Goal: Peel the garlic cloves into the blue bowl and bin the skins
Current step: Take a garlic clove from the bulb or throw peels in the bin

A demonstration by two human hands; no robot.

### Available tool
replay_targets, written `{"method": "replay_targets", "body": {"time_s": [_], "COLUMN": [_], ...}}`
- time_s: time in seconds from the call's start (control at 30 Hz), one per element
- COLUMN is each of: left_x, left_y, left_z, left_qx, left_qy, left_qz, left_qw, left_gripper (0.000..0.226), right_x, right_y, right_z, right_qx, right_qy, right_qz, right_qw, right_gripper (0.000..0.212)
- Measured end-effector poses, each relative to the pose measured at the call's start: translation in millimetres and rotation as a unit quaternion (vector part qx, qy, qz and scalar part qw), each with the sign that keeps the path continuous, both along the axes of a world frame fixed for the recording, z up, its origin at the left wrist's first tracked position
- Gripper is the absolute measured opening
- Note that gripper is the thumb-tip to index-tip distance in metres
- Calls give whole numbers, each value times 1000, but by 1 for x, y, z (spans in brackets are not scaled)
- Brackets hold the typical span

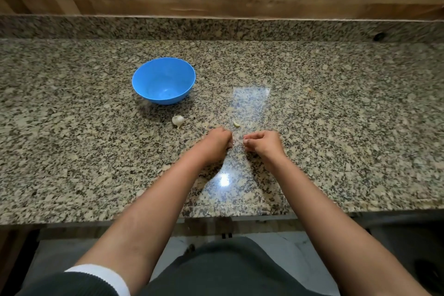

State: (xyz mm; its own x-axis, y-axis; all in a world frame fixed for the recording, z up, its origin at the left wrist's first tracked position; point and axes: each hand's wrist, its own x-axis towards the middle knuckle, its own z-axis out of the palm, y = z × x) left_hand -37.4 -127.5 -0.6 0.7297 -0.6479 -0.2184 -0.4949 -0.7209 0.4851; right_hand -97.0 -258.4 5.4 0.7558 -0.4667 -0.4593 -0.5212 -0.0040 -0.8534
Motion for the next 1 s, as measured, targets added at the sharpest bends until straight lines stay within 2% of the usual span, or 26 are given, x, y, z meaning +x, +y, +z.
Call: {"method": "replay_targets", "body": {"time_s": [0.07,0.17,0.33,0.4,0.53,0.67,0.8,1.0], "left_x": [-4,-9,-22,-29,-52,-90,-148,-261], "left_y": [-3,-3,36,64,131,216,327,488], "left_z": [1,-1,-1,-1,3,13,10,-15], "left_qx": [19,-30,-160,-231,-380,-495,-514,-476], "left_qy": [-16,18,66,84,115,93,50,31], "left_qz": [0,64,231,318,443,539,629,735], "left_qw": [1000,997,957,916,804,675,582,481], "left_gripper": [20,26,8,8,21,25,25,24], "right_x": [0,0,4,9,18,9,-24,-109], "right_y": [1,5,31,55,128,230,356,535], "right_z": [0,2,14,21,34,37,26,4], "right_qx": [5,21,78,105,146,143,166,176], "right_qy": [4,8,-8,-15,-15,-5,8,48], "right_qz": [2,12,56,93,196,311,385,486], "right_qw": [1000,1000,995,990,970,940,908,855], "right_gripper": [15,9,7,8,7,12,7,22]}}
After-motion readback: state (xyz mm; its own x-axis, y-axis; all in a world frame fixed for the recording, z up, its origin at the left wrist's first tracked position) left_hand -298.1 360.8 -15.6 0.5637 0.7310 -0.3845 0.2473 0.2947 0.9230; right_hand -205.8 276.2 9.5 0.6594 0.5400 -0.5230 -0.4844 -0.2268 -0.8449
